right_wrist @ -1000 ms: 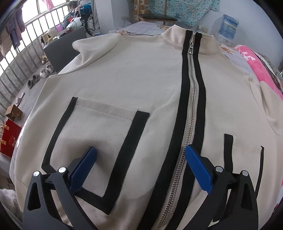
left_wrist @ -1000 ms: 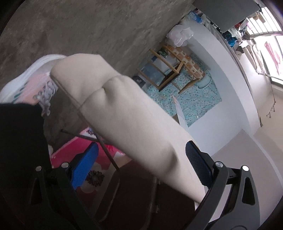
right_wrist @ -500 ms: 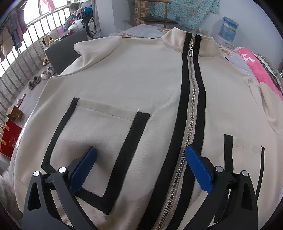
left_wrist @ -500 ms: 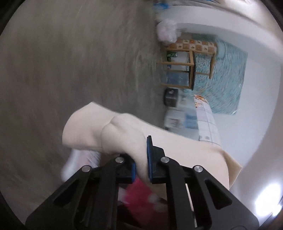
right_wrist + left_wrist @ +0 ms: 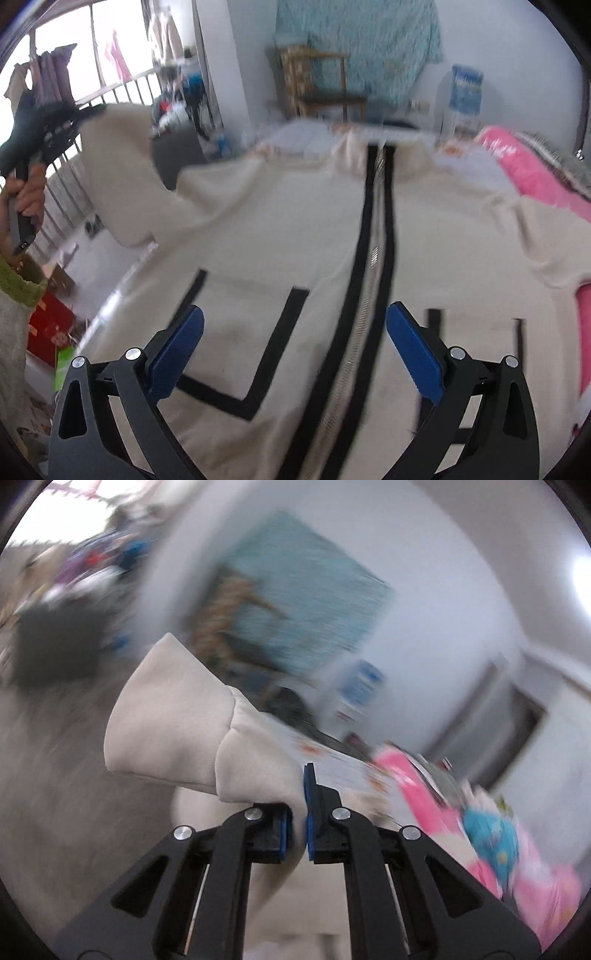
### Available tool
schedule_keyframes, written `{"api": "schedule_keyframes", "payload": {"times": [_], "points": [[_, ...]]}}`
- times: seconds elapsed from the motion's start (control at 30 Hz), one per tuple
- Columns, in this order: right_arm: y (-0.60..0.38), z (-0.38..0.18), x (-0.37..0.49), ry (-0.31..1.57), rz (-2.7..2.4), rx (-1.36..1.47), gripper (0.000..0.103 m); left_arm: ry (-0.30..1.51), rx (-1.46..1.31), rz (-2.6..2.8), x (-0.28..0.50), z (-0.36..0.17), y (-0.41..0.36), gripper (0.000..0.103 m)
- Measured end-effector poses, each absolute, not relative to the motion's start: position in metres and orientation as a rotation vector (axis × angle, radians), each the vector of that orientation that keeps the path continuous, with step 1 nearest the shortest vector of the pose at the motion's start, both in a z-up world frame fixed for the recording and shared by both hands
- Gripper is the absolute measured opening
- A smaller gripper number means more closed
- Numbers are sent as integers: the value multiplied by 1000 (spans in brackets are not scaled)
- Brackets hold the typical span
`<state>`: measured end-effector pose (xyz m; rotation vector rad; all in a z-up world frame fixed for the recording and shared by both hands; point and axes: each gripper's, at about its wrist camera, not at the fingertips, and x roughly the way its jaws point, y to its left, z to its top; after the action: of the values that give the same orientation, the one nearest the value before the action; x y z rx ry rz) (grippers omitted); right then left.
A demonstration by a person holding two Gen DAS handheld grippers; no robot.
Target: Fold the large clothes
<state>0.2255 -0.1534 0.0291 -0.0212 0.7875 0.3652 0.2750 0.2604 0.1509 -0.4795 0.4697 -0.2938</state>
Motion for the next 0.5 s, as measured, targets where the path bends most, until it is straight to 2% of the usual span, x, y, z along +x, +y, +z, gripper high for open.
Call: {"api": "schedule_keyframes", "payload": {"times": [0.07, 0.1, 0.13, 0.17, 0.2, 0.23, 0.37, 0.47, 0.5], "points": [[-168, 41, 213, 752, 363, -3, 97, 503, -408, -371, 276, 168, 203, 7], [-178, 47, 204, 734, 359, 11, 97, 529, -366, -414, 274, 172, 164, 13], [-188, 52, 197, 721, 354, 22, 97, 552, -341, -440, 274, 169, 139, 29], [-201, 56, 188, 713, 344, 40, 97, 590, -306, -453, 272, 161, 109, 40], [-209, 57, 183, 716, 341, 54, 97, 626, -280, -461, 269, 152, 88, 61], [-219, 57, 178, 724, 342, 68, 97, 671, -253, -473, 265, 137, 64, 72], [-260, 48, 167, 814, 337, 120, 97, 907, -149, -462, 248, 64, 5, 74], [-288, 48, 167, 871, 345, 175, 97, 924, -149, -460, 212, 48, 4, 75], [-295, 50, 168, 879, 352, 196, 97, 901, -138, -455, 200, 50, 8, 79]]}}
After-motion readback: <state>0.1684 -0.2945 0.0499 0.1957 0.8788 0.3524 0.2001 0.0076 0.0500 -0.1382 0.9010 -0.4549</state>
